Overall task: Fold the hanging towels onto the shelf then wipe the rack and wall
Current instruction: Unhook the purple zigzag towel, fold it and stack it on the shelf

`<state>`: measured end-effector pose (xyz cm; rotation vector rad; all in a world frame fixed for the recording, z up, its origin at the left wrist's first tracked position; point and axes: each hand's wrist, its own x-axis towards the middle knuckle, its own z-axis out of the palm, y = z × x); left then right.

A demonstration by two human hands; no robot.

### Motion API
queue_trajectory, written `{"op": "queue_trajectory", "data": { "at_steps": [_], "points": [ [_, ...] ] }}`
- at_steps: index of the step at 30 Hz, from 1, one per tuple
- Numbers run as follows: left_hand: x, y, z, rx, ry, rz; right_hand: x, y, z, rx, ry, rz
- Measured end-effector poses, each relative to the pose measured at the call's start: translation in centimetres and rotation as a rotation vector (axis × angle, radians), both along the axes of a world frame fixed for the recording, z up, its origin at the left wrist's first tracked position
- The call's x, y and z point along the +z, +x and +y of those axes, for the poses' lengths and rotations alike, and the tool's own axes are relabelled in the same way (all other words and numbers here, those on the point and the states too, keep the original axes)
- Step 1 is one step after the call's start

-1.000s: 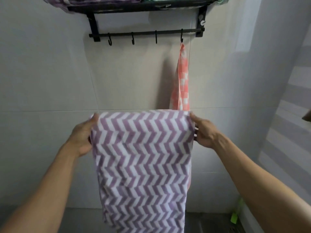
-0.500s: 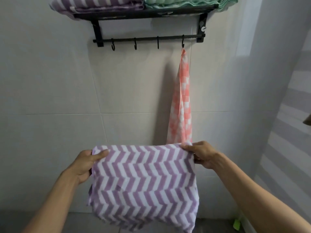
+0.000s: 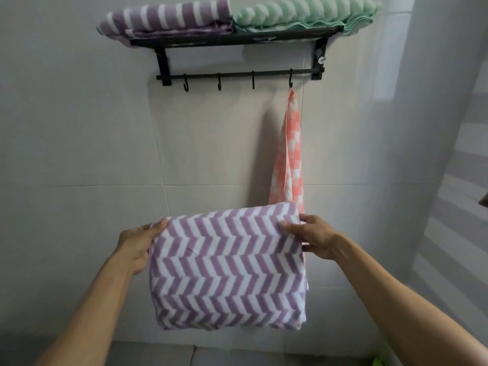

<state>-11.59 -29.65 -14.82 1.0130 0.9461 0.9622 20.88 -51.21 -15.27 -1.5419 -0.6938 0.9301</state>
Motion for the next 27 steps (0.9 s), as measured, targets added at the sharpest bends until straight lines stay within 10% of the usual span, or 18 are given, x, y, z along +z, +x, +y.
{"op": "queue_trajectory", "data": {
  "at_steps": [9,27],
  "points": [
    [2.4,1.2,-1.0,0.062,0.115,0.024,1.8,0.0,1.3,-0.333,0.129,-0.052],
    [6.3,2.3,1.0,-0.207,0.511,0.484,8.4,2.9,-0.7,-0.04,0.002,-0.282]
  ]
}}
